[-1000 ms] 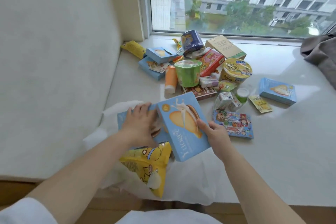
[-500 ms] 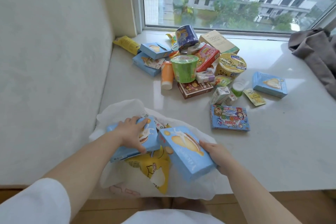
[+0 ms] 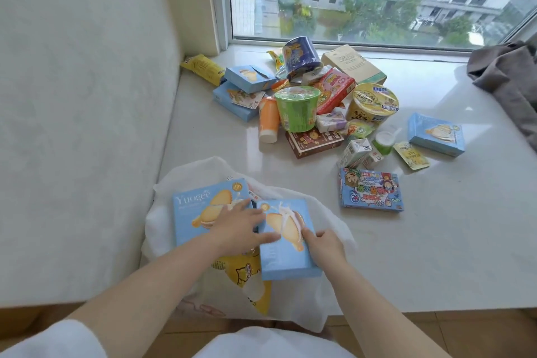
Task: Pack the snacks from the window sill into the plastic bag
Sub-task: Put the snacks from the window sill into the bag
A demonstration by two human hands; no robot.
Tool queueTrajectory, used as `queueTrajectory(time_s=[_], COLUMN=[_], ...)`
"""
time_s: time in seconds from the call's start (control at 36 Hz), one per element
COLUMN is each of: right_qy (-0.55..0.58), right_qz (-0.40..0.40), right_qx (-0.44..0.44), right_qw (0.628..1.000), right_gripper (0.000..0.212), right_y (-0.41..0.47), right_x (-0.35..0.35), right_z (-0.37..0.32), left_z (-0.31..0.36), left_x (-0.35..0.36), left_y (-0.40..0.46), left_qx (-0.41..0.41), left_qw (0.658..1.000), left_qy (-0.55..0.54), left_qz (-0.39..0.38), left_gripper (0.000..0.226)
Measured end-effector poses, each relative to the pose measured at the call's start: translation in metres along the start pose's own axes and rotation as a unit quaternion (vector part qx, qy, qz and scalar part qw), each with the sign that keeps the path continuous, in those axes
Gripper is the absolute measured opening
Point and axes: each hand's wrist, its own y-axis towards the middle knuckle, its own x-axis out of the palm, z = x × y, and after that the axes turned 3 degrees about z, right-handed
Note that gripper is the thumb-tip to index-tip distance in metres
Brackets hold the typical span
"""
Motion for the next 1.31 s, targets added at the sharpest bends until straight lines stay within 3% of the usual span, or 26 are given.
queueTrajectory(time_s=[0.11, 0.22, 0.31, 0.39, 0.44, 0.5, 0.56, 0.58, 0.64, 0.69, 0.75, 0.89, 1.0, 1.08, 1.14, 1.25, 1.31], right_qy=[-0.076, -0.213, -0.304, -0.371, -0.349, -0.32, -0.269, -0.214, -0.027, 0.168, 0.267, 0.266, 0.225, 0.186, 0.171, 0.17, 0.184], right_qz=[-0.048, -0.078, 0.021, 0.153, 0.198, 0.201, 0.16, 0.121, 0.057, 0.056, 0.089, 0.184, 0.257, 0.246, 0.226, 0.206, 0.196], right_qx=[0.008, -0.019, -0.076, -0.165, -0.166, -0.1, -0.02, 0.019, 0.086, 0.13, 0.14, 0.119, 0.042, -0.001, 0.0, -0.013, -0.021], right_qw=[0.996, 0.974, 0.949, 0.901, 0.901, 0.921, 0.95, 0.969, 0.994, 0.976, 0.949, 0.939, 0.939, 0.951, 0.959, 0.964, 0.963], right_gripper=[0.034, 0.045, 0.041, 0.045, 0.058, 0.066, 0.05, 0.039, 0.035, 0.031, 0.021, 0.019, 0.02, 0.025, 0.031, 0.027, 0.025], right_y=[-0.001, -0.002, -0.005, -0.002, 0.003, 0.009, 0.015, 0.017, 0.022, 0.024, 0.026, 0.042, 0.046, 0.045, 0.046, 0.042, 0.038], right_x=[0.002, 0.006, 0.003, -0.005, -0.012, -0.018, -0.023, -0.026, -0.031, -0.041, -0.055, -0.09, -0.112, -0.119, -0.123, -0.131, -0.133], right_z=[-0.003, -0.003, -0.004, -0.001, 0.005, 0.013, 0.019, 0.02, 0.021, 0.018, 0.013, 0.011, 0.008, 0.004, 0.006, 0.003, 0.001], left_z=[0.002, 0.002, 0.006, 0.011, 0.014, 0.016, 0.018, 0.019, 0.021, 0.024, 0.026, 0.031, 0.042, 0.063, 0.081, 0.13, 0.152], left_x=[0.012, 0.018, 0.021, 0.026, 0.028, 0.03, 0.031, 0.031, 0.031, 0.03, 0.029, 0.027, 0.024, 0.023, 0.026, 0.034, 0.037], left_y=[-0.001, 0.0, 0.004, 0.005, 0.006, 0.007, 0.008, 0.009, 0.012, 0.016, 0.02, 0.034, 0.046, 0.051, 0.054, 0.06, 0.063], left_qx=[0.015, 0.031, 0.023, 0.018, 0.01, 0.006, 0.003, 0.001, 0.003, 0.012, 0.025, 0.07, 0.099, 0.103, 0.122, 0.259, 0.272], left_qw=[0.996, 0.989, 0.986, 0.985, 0.985, 0.982, 0.979, 0.978, 0.977, 0.974, 0.972, 0.967, 0.969, 0.984, 0.986, 0.953, 0.943], left_qy=[0.081, 0.141, 0.162, 0.171, 0.172, 0.186, 0.201, 0.205, 0.211, 0.221, 0.228, 0.242, 0.225, 0.145, 0.1, 0.153, 0.192], left_qz=[-0.034, -0.032, -0.025, -0.022, -0.018, -0.018, -0.024, -0.028, -0.036, -0.043, -0.047, -0.034, -0.03, 0.019, 0.044, 0.038, 0.003], left_gripper=[0.086, 0.087, 0.088, 0.088, 0.09, 0.096, 0.102, 0.105, 0.107, 0.107, 0.109, 0.108, 0.084, 0.058, 0.056, 0.063, 0.065])
